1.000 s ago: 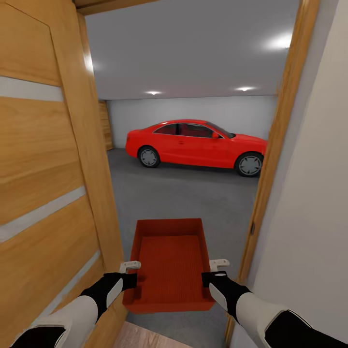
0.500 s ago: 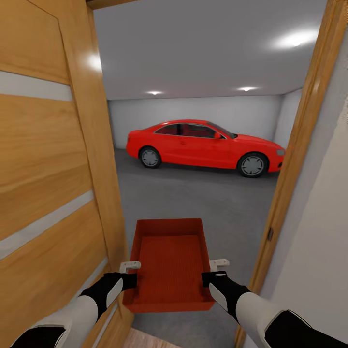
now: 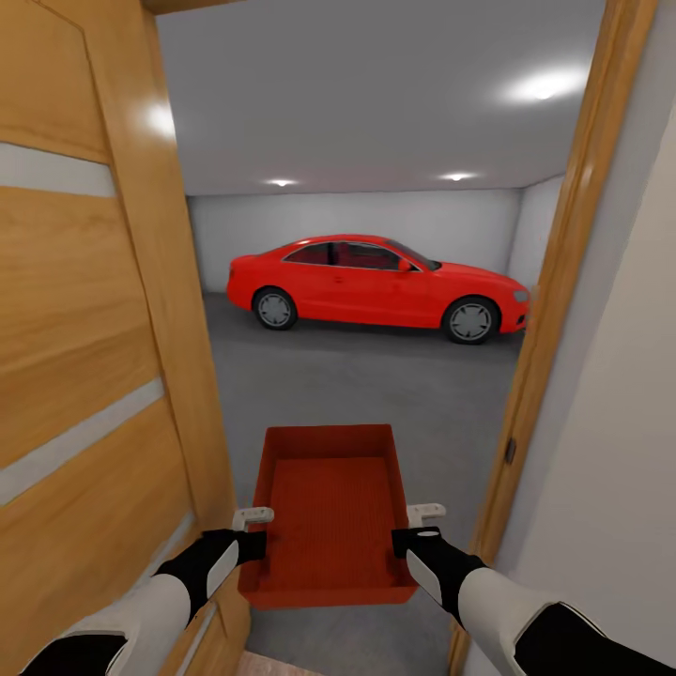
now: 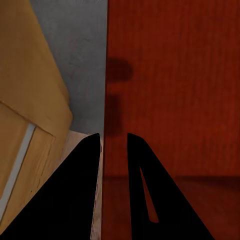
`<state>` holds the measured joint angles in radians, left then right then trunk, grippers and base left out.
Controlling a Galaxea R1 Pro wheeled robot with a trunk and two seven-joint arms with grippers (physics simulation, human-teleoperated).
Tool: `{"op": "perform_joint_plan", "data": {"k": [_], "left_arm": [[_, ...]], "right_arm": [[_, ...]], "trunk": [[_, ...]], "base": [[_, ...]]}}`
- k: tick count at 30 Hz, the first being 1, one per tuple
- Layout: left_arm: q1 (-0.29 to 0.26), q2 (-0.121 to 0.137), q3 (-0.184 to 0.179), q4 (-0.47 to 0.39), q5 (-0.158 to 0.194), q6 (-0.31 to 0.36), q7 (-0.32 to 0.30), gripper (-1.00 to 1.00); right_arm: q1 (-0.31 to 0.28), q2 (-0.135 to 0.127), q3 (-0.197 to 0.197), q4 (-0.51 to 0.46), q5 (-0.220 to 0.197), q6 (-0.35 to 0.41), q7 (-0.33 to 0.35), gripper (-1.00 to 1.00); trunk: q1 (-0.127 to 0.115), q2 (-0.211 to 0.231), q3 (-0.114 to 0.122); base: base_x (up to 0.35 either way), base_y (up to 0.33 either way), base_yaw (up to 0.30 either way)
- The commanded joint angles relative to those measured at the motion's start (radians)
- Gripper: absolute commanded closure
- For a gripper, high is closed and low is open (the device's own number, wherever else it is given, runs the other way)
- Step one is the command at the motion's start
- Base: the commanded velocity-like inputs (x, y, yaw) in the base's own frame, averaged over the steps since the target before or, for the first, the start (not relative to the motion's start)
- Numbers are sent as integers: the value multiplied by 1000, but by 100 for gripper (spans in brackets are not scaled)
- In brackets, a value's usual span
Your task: Move the two storage containers from the living room to the garage. In the garage, place one container on the floor and stack the other container on top of it (either order is fine).
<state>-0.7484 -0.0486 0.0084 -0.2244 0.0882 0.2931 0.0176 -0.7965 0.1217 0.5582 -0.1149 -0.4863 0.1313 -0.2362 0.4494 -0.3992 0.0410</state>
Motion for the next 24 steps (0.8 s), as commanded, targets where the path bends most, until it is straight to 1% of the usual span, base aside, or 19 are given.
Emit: {"op": "perform_joint_plan", "data": {"k": [1, 6, 14, 24], "left_arm": [[0, -1, -6, -4, -16, -19, 8, 100], [0, -1, -5, -4, -16, -20, 7, 100], [0, -1, -6, -3, -16, -20, 7, 100], [0, -1, -5, -3, -17, -20, 7, 100]], "right_arm": [[0, 2, 40, 0, -35, 6, 3, 100], [0, 2, 40, 0, -35, 6, 3, 100], [0, 2, 40, 0, -35, 7, 2, 100], [0, 2, 40, 0, -35, 7, 3, 100]], "trunk": [[1, -1, 0], [1, -1, 0], [1, -1, 0], [1, -1, 5]], "base": [[138, 252, -9], [122, 194, -3], [17, 21, -10], [0, 0, -207]]}}
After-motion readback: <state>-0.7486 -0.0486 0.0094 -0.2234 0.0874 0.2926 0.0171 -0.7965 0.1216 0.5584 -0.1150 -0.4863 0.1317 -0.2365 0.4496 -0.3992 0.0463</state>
